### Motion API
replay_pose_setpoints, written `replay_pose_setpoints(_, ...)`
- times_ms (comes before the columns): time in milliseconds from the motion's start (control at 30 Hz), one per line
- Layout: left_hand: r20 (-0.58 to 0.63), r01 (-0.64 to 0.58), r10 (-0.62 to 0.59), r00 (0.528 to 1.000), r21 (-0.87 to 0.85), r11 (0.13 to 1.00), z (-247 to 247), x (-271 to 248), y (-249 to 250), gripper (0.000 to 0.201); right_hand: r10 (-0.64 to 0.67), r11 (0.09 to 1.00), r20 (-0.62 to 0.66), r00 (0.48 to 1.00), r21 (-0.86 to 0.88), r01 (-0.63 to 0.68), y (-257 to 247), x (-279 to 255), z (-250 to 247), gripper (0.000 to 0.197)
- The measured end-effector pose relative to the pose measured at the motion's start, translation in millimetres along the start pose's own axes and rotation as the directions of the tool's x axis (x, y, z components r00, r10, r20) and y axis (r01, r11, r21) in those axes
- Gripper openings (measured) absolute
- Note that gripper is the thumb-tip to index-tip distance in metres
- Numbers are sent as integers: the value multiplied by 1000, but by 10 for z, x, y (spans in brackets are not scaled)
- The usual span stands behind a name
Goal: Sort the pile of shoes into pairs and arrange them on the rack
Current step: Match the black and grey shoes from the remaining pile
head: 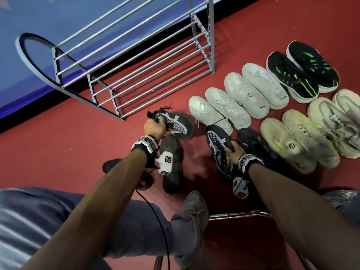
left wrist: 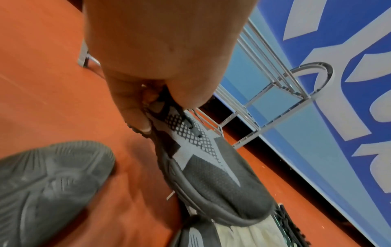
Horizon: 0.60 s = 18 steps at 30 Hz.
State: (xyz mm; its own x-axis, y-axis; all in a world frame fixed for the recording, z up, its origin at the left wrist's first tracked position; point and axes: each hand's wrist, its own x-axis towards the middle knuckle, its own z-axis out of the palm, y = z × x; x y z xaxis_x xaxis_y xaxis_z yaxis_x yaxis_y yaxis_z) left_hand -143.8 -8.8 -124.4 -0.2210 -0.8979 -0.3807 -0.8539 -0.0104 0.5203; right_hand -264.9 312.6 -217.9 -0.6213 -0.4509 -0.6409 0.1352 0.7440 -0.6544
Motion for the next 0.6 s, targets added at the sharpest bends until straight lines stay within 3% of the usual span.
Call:
replay_pose_setpoints(67,71,27,-31,997,55,998,175,-129,17,72,-9,1000,-2,1000,26,9,36,20,13,38)
replay_pose_setpoints(133,105,-6,-8,994,133,991,145,-601,258,57,-18,999,-8,1000,41,19,63,39,51,37)
replay_pose_setpoints(300,174,8,-52,983,245,969,436,-905,111,53,-42,995,-38,998,87,45,139,96,102,33)
replay_pose_setpoints(333,260,-36,-46,965,304,952,491,-926,74,53,-49,994,-44,998,96,53,166,118,117,33)
replay_pose_setpoints(433,536,-280,-10,844,457,844,585,-943,-9,45,-64,993,-49,997,92,68,209,151,141,33)
replay_pose_setpoints(500,559,-414,65,827,527,742,565,-890,-15,41,-66,993,-53,996,97,71,225,147,161,33)
replay_pose_setpoints(567,527,-525,204,825,579,624,564,-835,26,45,-71,989,-41,997,127,76,218,134,125,31)
replay_pose_setpoints(600,523,-583,291,801,571,578,549,-816,35,50,-80,988,-29,996,129,83,184,134,113,30)
